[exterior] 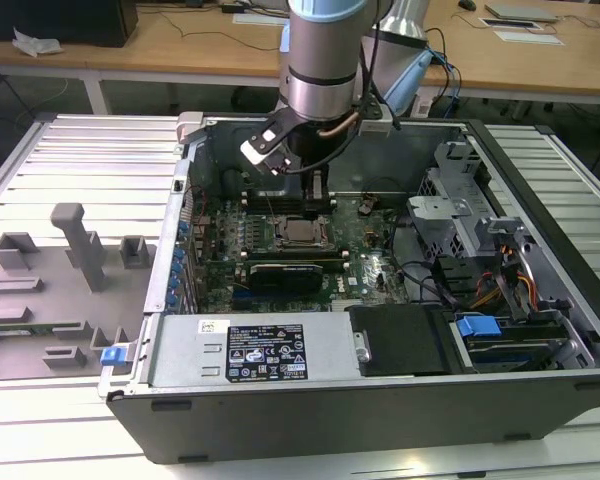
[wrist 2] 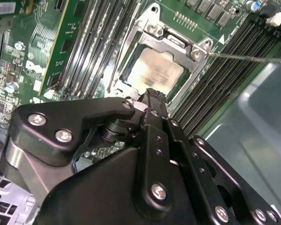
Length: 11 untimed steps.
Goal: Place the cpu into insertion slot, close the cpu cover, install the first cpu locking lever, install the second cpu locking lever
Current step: 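Close the cpu cover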
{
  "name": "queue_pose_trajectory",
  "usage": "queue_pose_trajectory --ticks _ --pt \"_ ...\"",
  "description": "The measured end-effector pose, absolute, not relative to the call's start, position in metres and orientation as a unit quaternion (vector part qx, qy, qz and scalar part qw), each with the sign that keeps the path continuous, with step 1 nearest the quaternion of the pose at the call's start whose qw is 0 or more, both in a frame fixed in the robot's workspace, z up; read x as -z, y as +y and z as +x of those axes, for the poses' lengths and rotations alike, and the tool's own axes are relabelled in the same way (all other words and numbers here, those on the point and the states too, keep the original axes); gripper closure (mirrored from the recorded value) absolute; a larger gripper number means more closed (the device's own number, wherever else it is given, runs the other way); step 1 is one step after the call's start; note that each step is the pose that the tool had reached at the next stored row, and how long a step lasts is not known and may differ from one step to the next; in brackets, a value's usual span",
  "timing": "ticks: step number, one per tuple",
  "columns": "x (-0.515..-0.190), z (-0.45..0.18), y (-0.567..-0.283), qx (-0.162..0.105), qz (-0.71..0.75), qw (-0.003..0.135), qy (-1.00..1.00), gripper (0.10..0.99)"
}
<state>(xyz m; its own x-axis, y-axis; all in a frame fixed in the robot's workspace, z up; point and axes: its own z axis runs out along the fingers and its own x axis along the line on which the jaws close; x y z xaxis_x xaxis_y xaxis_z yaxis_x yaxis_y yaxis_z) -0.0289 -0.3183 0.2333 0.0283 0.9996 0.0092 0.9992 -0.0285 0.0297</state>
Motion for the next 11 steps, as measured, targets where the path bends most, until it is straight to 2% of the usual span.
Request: queue_pose_trajectory --ticks 11 --pt "-0.2273 -0.0377 -0.3195 -0.013 0.689 0.008 0.724 0.980"
